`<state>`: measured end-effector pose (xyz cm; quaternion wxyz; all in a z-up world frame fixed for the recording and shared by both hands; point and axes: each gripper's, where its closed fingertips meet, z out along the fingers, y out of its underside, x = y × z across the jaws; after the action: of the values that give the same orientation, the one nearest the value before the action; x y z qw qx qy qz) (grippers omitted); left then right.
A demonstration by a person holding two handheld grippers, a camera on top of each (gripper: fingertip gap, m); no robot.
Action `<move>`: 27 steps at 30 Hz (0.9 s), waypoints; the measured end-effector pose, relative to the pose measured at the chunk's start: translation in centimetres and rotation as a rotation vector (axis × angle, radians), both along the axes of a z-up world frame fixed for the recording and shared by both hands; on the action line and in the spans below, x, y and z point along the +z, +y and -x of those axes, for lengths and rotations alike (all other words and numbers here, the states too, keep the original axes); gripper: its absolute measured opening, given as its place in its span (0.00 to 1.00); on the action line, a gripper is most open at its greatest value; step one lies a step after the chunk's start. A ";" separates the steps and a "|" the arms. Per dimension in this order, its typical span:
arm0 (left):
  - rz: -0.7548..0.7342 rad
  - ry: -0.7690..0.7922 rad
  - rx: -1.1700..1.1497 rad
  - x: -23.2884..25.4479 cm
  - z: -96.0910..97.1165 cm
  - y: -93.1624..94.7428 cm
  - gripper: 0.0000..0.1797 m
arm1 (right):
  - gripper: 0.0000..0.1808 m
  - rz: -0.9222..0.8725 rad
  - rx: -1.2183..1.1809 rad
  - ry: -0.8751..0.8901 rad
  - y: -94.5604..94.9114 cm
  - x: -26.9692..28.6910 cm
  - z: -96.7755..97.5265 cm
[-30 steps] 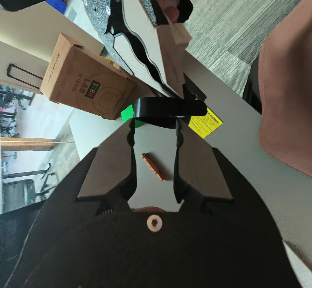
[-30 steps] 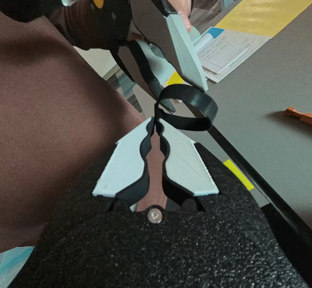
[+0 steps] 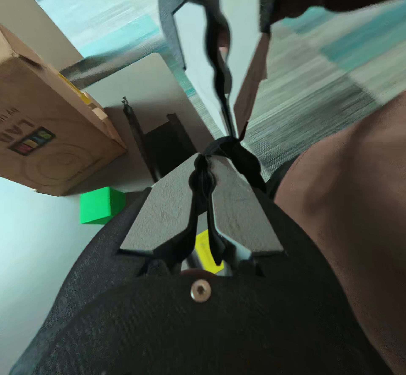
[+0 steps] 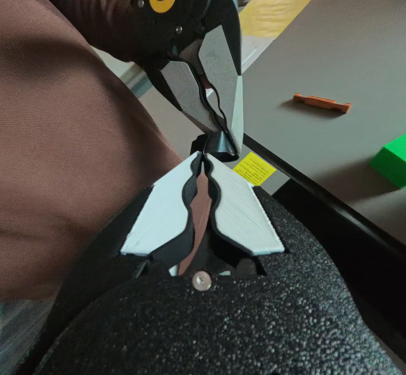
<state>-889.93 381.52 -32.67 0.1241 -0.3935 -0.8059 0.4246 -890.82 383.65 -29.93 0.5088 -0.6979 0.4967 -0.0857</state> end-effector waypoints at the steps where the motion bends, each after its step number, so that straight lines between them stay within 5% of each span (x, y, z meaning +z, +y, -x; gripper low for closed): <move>1: -0.050 0.091 0.026 0.1 0.7 0.1 0.00 | 0.00 0.090 -0.047 -0.001 0.0 0.1 0.6; 4: -0.211 0.325 0.020 -0.1 3.7 1.3 0.00 | 0.00 0.323 -0.188 0.033 1.8 -0.5 3.0; 7: -0.317 0.379 -0.057 -1.2 7.6 4.4 0.00 | 0.00 0.468 -0.326 0.124 5.0 -2.1 6.9; 16: -0.576 0.454 -0.330 -2.6 22.2 15.2 0.00 | 0.00 0.409 -0.766 0.271 17.2 -2.9 21.3; 20: -0.618 0.437 -0.490 -0.2 29.2 18.2 0.00 | 0.00 0.347 -0.967 0.225 19.9 -1.1 27.6; 24: -0.873 0.578 -0.524 2.1 37.8 20.2 0.00 | 0.00 0.354 -1.185 0.140 21.4 1.7 36.3; 27: -0.915 0.551 -0.607 2.3 45.6 23.0 0.00 | 0.00 0.341 -1.252 0.140 24.7 1.9 43.6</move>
<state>-935.51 404.53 -30.35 0.5994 -0.3881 -0.6968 0.0675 -934.41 408.38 -27.99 0.2114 -0.3517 0.8206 -0.3978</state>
